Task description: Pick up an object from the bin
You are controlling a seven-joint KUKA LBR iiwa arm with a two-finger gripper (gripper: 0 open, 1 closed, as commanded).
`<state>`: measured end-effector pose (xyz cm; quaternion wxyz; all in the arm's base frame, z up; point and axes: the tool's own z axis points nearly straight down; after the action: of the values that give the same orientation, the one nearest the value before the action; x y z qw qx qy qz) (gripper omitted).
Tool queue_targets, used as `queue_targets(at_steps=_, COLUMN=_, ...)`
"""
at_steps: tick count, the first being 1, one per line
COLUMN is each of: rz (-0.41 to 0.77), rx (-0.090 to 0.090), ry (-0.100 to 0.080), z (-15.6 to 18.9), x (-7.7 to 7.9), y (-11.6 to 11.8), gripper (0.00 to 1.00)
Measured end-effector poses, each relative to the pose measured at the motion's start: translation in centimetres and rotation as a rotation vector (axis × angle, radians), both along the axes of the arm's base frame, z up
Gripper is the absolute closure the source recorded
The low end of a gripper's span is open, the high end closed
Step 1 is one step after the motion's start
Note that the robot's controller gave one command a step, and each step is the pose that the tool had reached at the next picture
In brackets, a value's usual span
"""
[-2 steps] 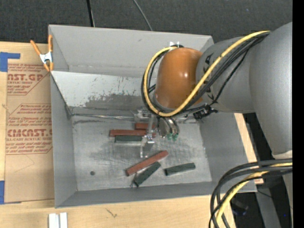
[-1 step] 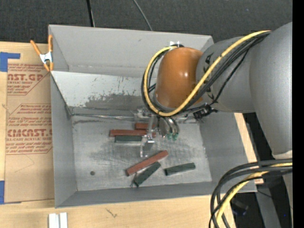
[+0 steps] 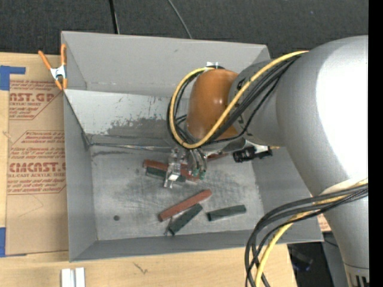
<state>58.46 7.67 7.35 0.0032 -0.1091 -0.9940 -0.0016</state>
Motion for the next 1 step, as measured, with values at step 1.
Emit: queue_targets(at_steps=1, rz=0.000, rx=0.000, ry=-0.001, z=0.01, x=0.02, y=0.00, gripper=1.00)
